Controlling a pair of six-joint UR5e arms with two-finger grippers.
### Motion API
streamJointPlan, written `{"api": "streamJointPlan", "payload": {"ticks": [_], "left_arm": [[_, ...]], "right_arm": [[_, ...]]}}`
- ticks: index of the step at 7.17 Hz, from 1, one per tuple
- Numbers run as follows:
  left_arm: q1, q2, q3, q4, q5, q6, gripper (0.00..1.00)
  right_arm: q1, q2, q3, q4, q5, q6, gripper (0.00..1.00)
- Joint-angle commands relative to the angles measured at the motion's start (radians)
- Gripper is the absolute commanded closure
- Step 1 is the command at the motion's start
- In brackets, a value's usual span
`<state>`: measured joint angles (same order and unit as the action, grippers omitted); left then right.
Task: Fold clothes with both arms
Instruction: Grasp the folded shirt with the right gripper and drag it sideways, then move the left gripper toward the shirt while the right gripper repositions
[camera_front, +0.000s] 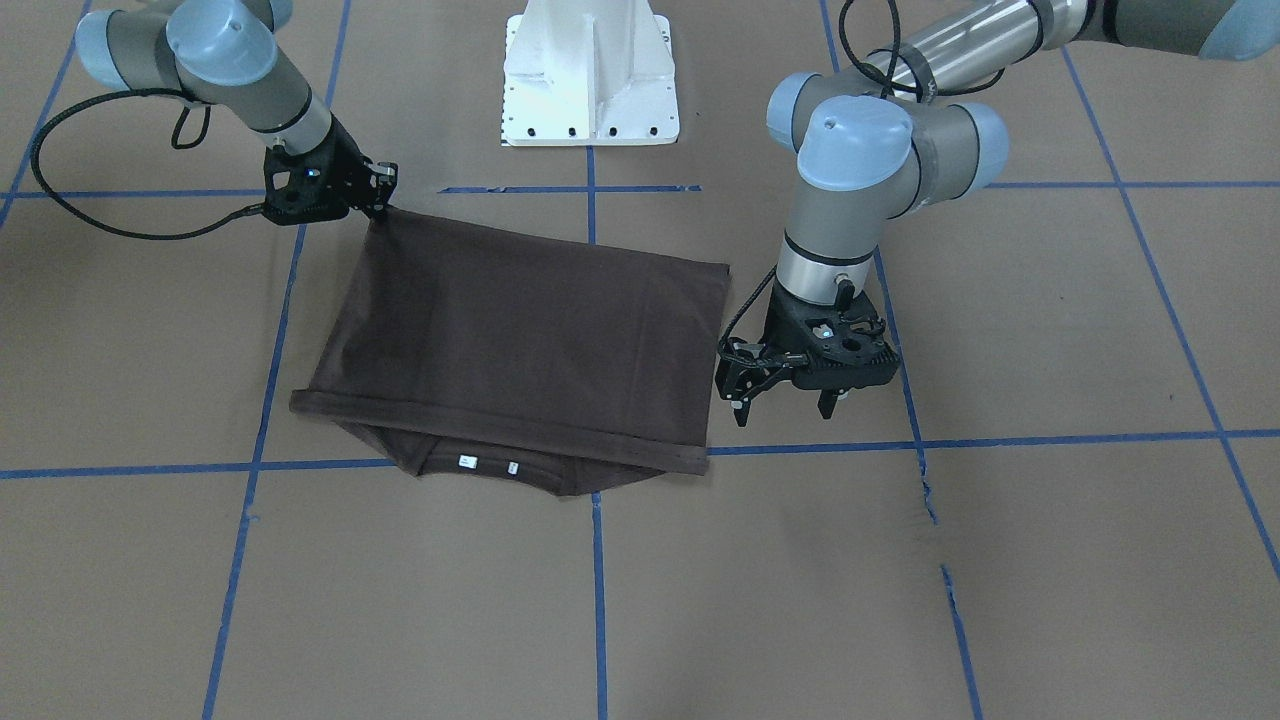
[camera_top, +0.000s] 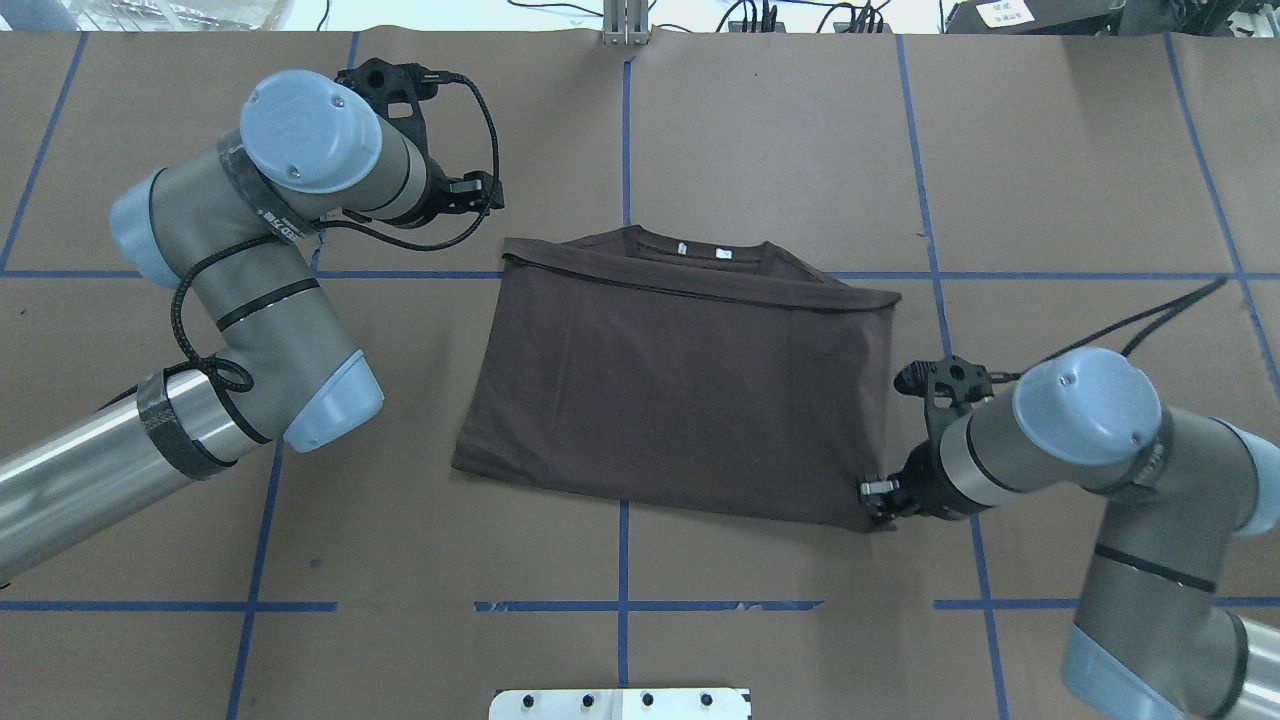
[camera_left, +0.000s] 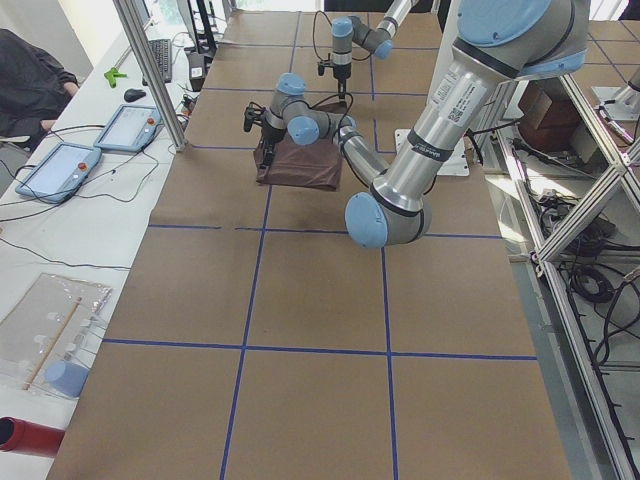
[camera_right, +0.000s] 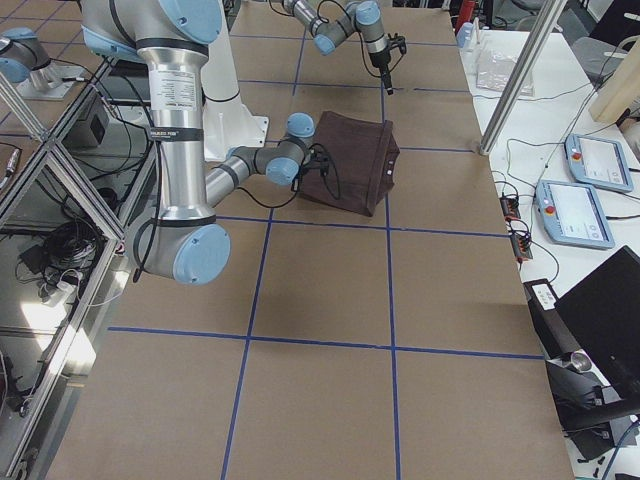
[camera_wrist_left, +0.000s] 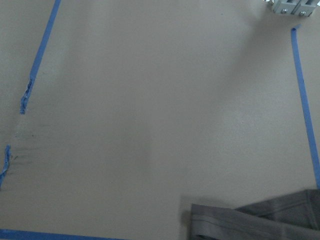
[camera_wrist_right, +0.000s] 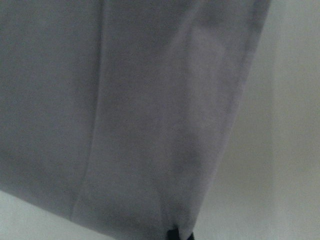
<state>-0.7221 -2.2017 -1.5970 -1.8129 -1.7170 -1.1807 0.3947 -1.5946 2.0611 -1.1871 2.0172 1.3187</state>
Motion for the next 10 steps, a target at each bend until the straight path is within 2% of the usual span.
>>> {"api": "streamJointPlan", "payload": {"ticks": [1, 2, 3, 4, 5, 6, 8, 10], "left_arm": [[0.016, -0.001, -0.011, 0.001, 0.001, -0.008, 0.0], [0.027, -0.001, -0.018, 0.003, -0.003, -0.025, 0.0], [0.036, 0.0, -0.047, 0.01, -0.012, -0.028, 0.0], [0.058, 0.052, -0.101, 0.021, -0.06, -0.078, 0.0], [0.096, 0.097, -0.169, 0.027, -0.096, -0.165, 0.0], [0.189, 0.155, -0.214, 0.03, -0.089, -0.329, 0.0], [0.371, 0.157, -0.215, 0.032, -0.029, -0.567, 0.0], [0.435, 0.143, -0.192, 0.032, -0.009, -0.646, 0.05]], "right_arm": [[-0.223, -0.166, 0.167, 0.004, -0.011, 0.126, 1.0], [-0.296, -0.183, 0.209, 0.006, -0.029, 0.187, 0.67], [-0.307, -0.179, 0.218, 0.006, -0.058, 0.204, 0.01], [-0.285, -0.174, 0.218, 0.007, -0.107, 0.206, 0.0], [-0.217, -0.163, 0.218, 0.009, -0.118, 0.203, 0.0], [-0.133, -0.107, 0.215, 0.009, -0.121, 0.203, 0.0], [0.005, 0.008, 0.206, 0.006, -0.111, 0.205, 0.0], [0.038, 0.031, 0.203, 0.004, -0.12, 0.205, 0.0]]}}
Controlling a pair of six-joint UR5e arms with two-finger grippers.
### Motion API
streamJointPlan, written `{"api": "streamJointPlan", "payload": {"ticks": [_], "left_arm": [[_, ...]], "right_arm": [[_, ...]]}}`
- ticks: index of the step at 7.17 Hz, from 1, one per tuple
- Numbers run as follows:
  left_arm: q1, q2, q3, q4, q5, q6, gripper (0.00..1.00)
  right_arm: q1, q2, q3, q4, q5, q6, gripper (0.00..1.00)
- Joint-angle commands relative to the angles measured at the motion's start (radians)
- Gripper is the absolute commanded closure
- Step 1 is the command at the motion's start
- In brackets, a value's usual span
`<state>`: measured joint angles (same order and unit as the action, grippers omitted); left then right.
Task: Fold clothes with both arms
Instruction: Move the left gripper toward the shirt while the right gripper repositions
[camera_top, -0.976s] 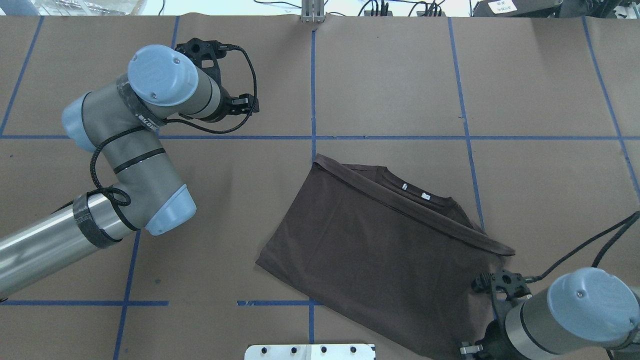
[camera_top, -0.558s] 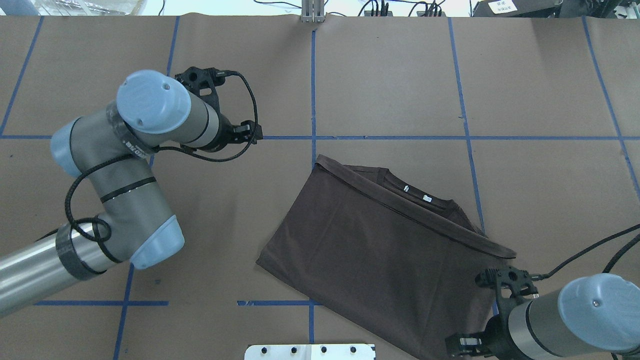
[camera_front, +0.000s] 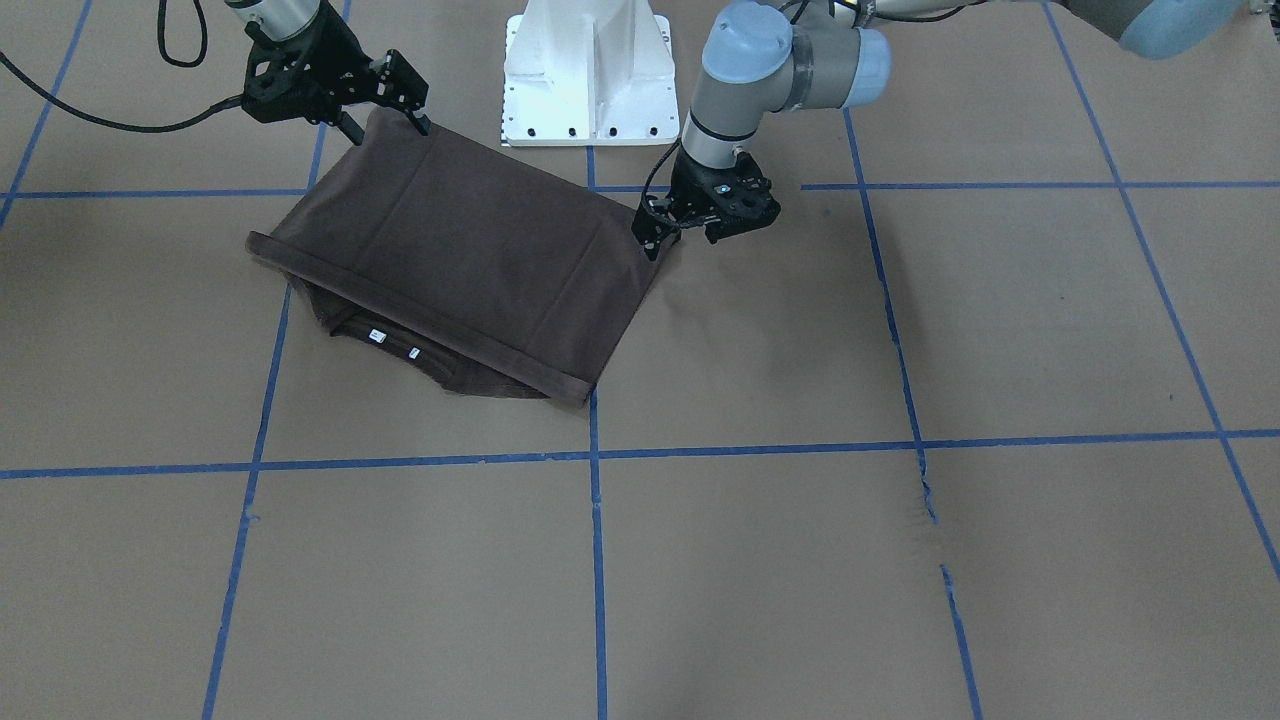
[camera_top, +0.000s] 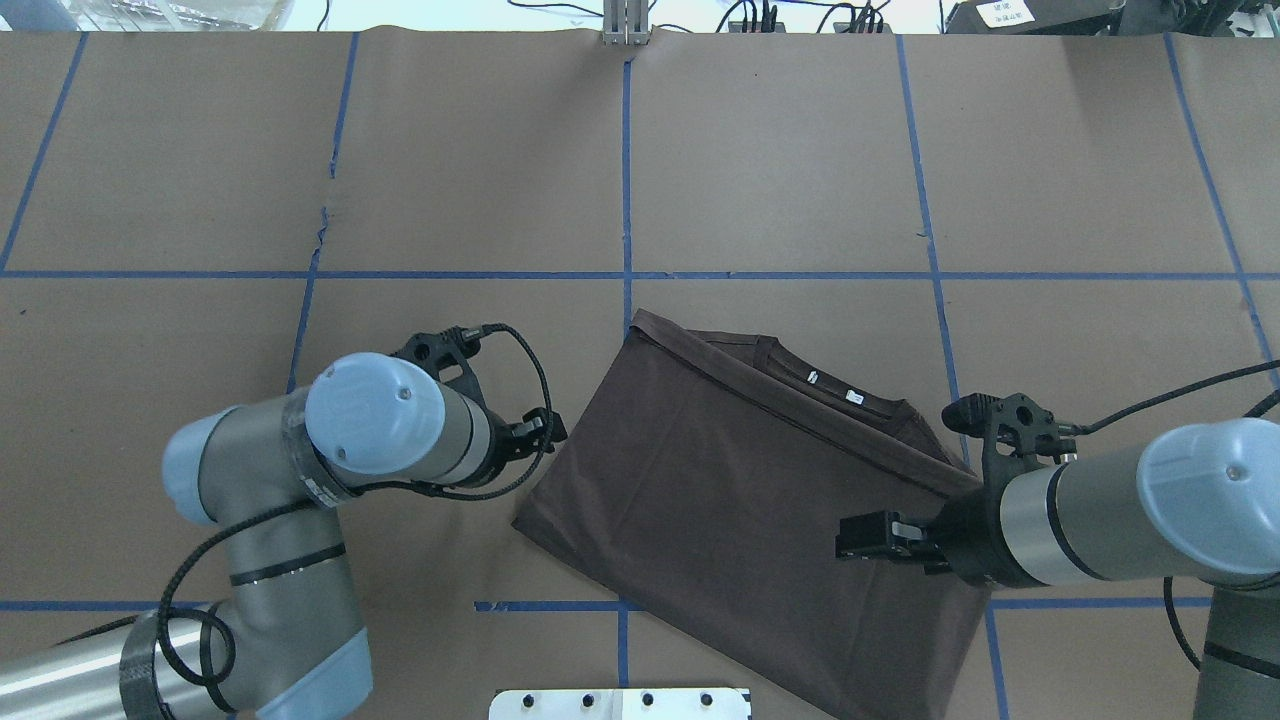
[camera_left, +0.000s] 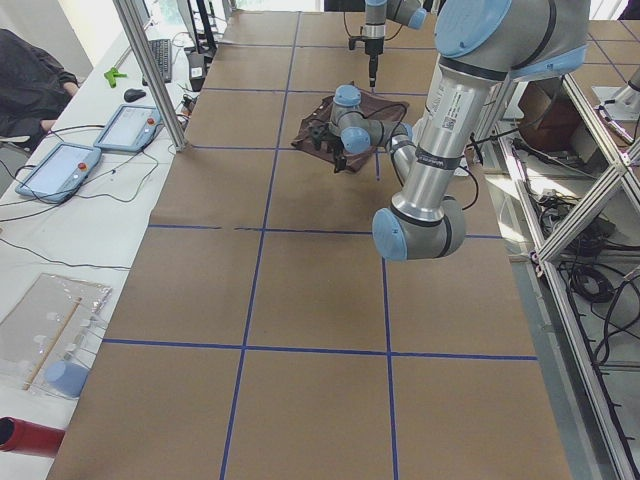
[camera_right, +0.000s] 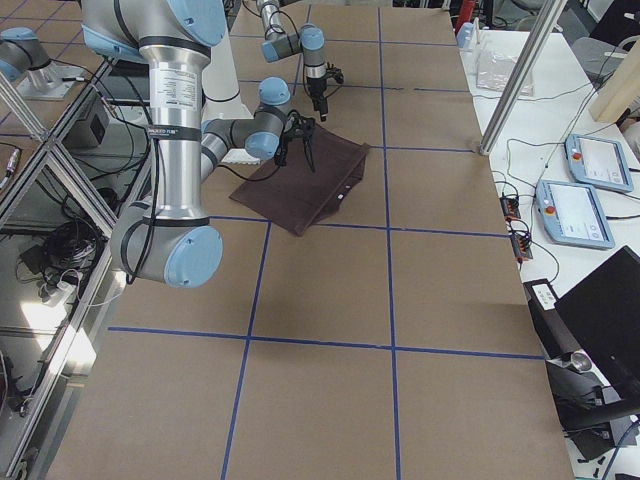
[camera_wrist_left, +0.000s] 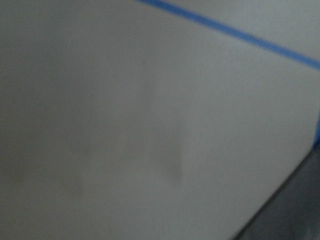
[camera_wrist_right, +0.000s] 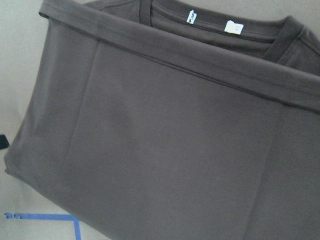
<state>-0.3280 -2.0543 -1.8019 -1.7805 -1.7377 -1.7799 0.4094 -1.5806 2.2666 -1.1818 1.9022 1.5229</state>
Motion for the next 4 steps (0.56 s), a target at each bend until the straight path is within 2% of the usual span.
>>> {"api": "streamJointPlan", "payload": {"ticks": [1, 2, 4], "left_arm": [[0.041, -0.006, 0.018, 0.0, 0.012, -0.049, 0.12], [0.041, -0.01, 0.021, -0.002, 0.012, -0.049, 0.24], [0.041, -0.021, 0.024, 0.0, 0.012, -0.047, 0.91]], "right_arm": [[0.028, 0.028, -0.002, -0.001, -0.005, 0.0, 0.0], [0.029, 0.034, -0.005, 0.001, -0.005, 0.0, 0.0], [0.04, 0.036, -0.007, 0.001, -0.002, -0.01, 0.0]]}}
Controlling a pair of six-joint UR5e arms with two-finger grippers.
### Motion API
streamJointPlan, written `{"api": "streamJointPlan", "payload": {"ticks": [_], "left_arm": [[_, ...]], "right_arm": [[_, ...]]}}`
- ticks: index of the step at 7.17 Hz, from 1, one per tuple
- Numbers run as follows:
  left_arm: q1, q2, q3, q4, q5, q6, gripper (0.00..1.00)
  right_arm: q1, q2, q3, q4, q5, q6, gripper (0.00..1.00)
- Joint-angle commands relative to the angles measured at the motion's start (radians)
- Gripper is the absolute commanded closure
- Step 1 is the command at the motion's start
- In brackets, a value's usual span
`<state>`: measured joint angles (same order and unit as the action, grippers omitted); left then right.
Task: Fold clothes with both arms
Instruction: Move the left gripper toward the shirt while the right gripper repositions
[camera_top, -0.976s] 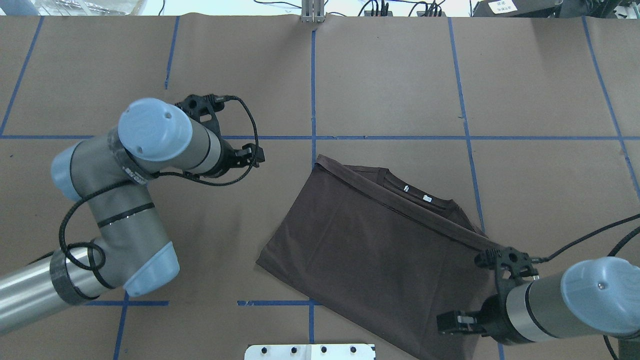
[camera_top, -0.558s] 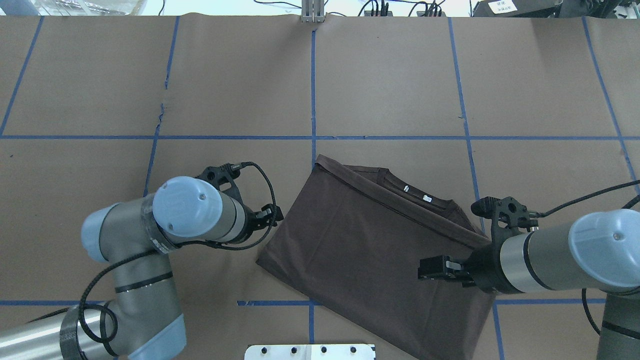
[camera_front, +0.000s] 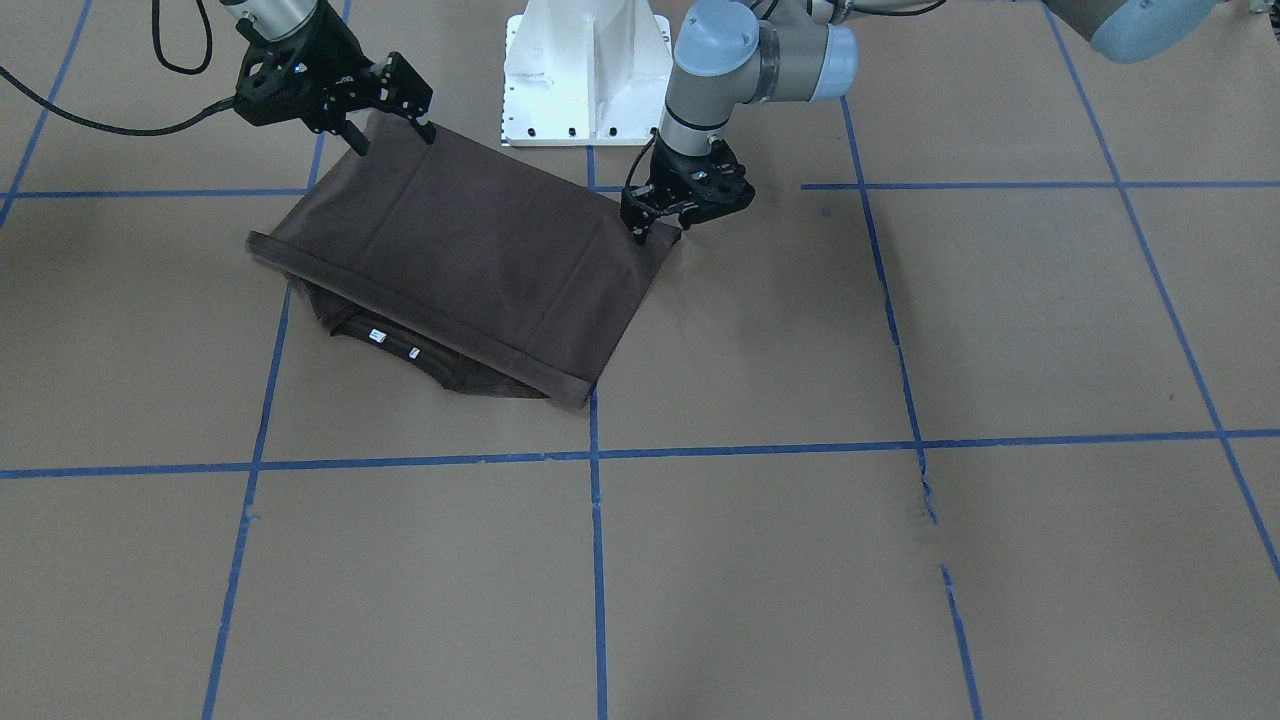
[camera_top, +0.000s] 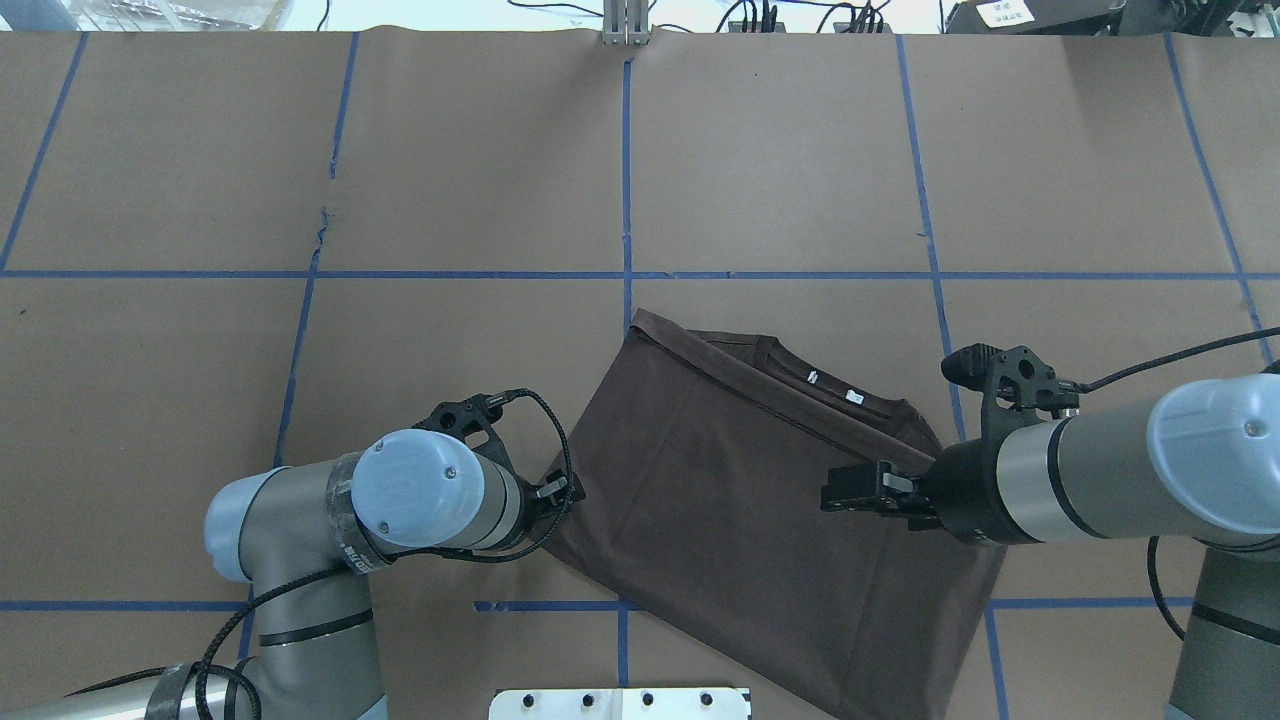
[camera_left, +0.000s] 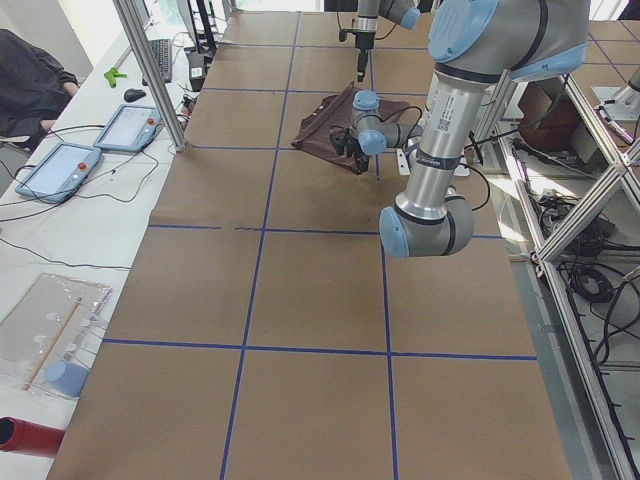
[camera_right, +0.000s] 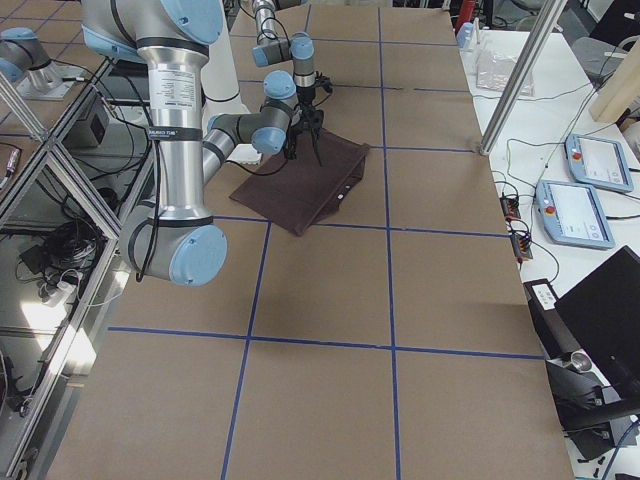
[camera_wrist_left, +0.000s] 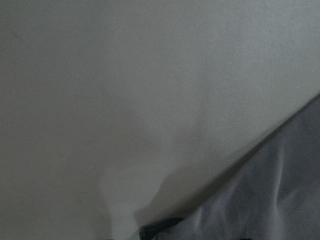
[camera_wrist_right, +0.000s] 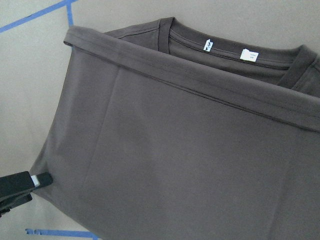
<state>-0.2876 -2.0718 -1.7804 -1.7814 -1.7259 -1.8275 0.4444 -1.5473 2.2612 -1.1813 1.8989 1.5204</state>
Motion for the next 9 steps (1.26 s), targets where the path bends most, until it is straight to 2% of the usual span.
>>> {"api": "streamJointPlan", "payload": {"ticks": [1, 7, 9], "left_arm": [[-0.001, -0.004, 0.002, -0.001, 0.003, 0.011, 1.0], [-0.056, 0.002, 0.004, 0.002, 0.002, 0.017, 1.0], [-0.117, -0.005, 0.05, -0.001, 0.003, 0.093, 1.0]], "right_arm": [[0.01, 0.004, 0.0, 0.003, 0.0, -0.008, 0.0], [0.017, 0.004, 0.0, 0.005, 0.009, -0.009, 0.0], [0.019, 0.004, 0.001, 0.005, 0.011, -0.009, 0.0]]}}
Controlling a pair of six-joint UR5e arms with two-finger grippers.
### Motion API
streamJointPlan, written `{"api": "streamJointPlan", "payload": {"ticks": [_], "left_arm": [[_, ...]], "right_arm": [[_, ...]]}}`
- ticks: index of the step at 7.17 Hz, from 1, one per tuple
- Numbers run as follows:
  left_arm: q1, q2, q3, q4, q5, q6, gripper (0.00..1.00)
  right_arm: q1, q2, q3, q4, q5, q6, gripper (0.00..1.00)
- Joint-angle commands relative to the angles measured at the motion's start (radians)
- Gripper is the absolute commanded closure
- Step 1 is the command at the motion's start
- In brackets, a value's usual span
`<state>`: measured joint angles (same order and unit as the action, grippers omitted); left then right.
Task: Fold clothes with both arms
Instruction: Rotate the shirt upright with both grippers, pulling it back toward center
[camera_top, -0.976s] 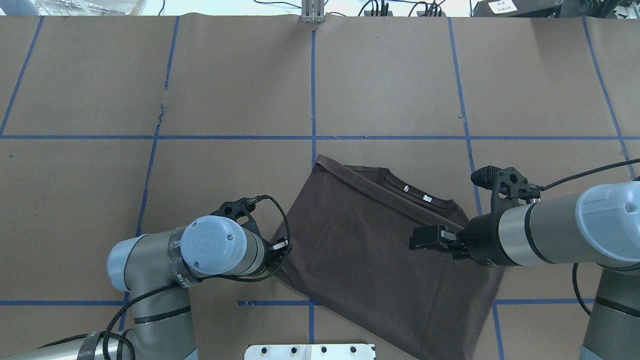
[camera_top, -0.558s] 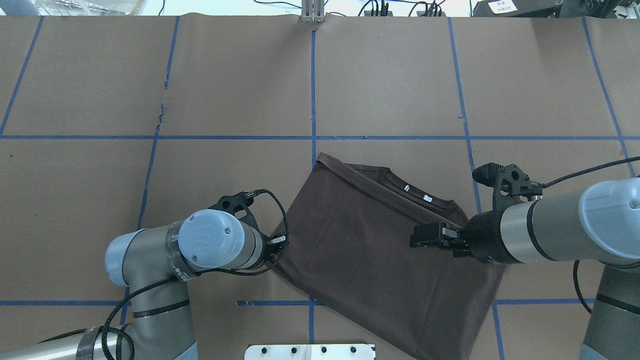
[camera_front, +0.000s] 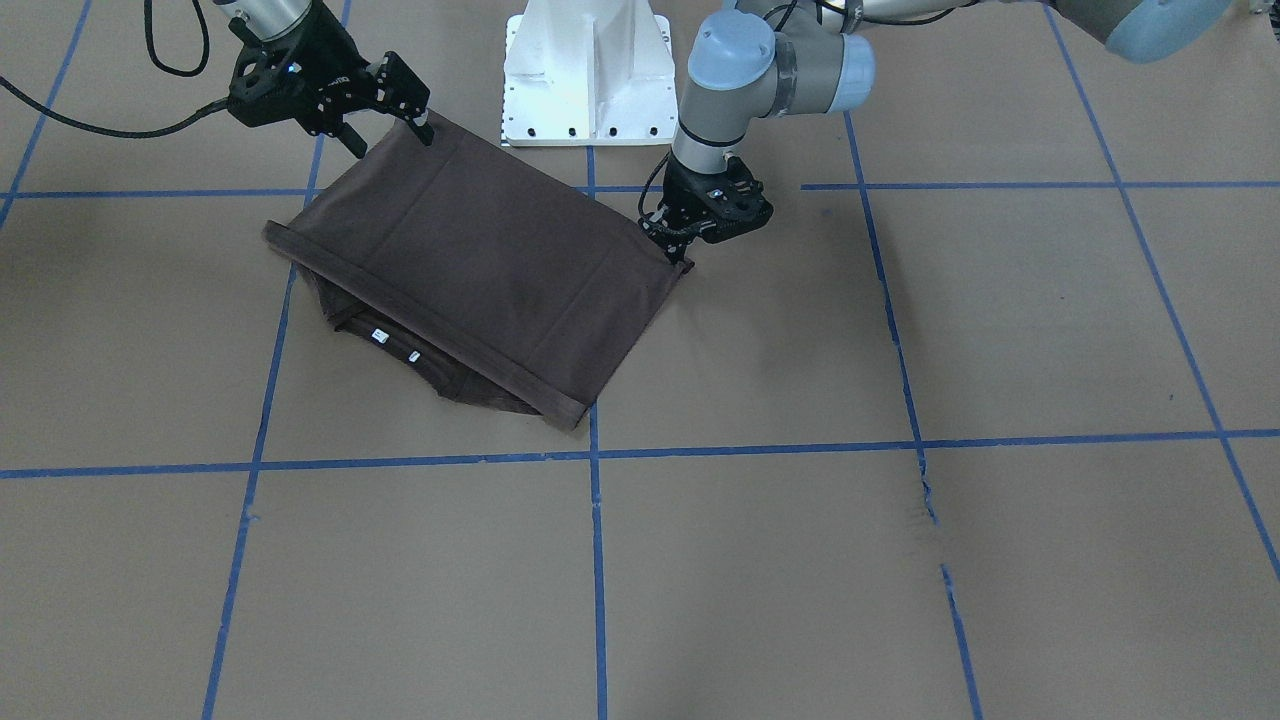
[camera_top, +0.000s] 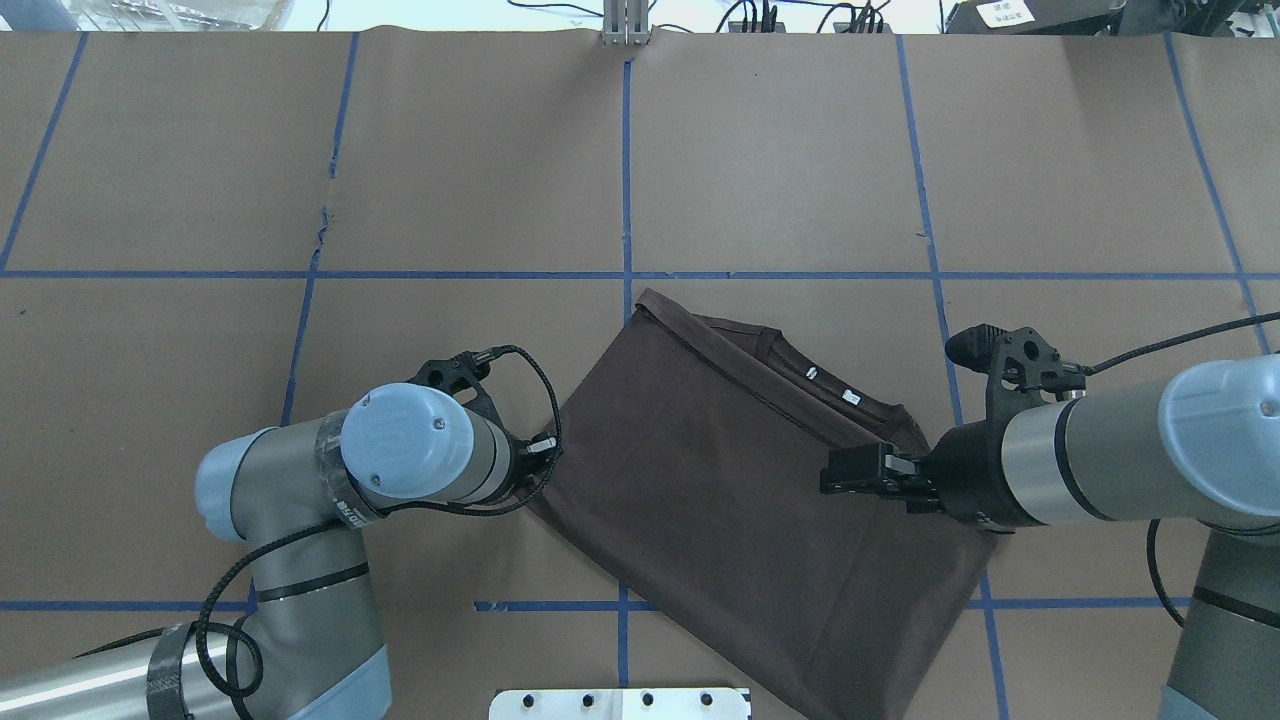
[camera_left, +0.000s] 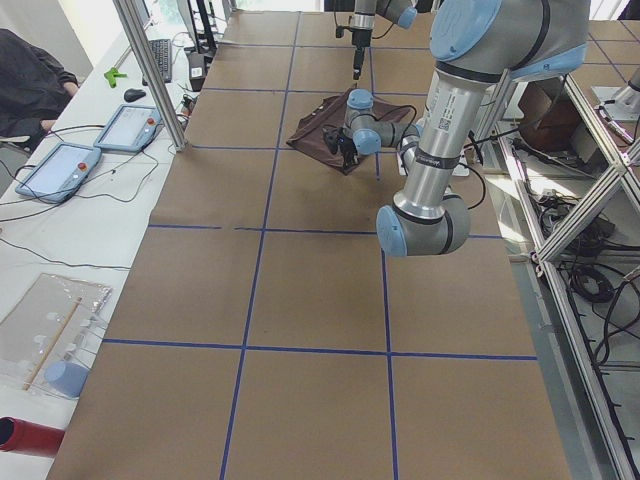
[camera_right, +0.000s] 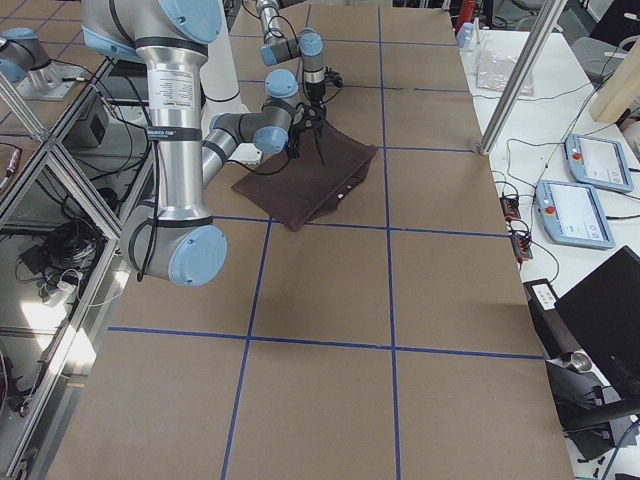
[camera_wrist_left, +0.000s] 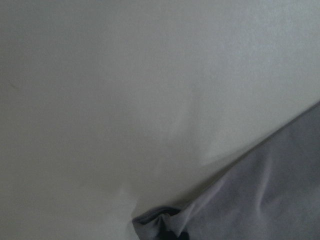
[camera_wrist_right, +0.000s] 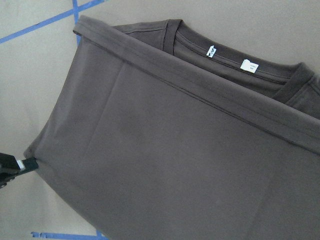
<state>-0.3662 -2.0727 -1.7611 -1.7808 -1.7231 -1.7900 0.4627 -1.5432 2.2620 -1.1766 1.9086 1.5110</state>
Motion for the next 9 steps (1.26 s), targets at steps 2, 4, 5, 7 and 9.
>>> {"api": "streamJointPlan", "payload": {"ticks": [2, 4, 5, 7, 9], "left_arm": [[-0.17, -0.055, 0.157, -0.018, -0.001, 0.192, 1.0], [-0.271, -0.137, 0.263, -0.031, 0.0, 0.32, 1.0], [-0.302, -0.183, 0.32, -0.067, 0.0, 0.358, 1.0], [-0.329, -0.315, 0.563, -0.249, 0.002, 0.388, 1.0], [-0.344, -0.395, 0.745, -0.424, 0.089, 0.488, 1.0]], "right_arm": [[0.002, 0.001, 0.002, 0.0, 0.001, 0.0, 0.0], [0.005, 0.03, 0.001, 0.0, 0.001, 0.002, 0.0], [0.004, 0.034, -0.001, 0.0, 0.003, 0.002, 0.0], [0.005, 0.037, -0.001, 0.0, 0.007, 0.002, 0.0], [0.002, 0.038, -0.002, 0.0, 0.007, 0.002, 0.0]]}}
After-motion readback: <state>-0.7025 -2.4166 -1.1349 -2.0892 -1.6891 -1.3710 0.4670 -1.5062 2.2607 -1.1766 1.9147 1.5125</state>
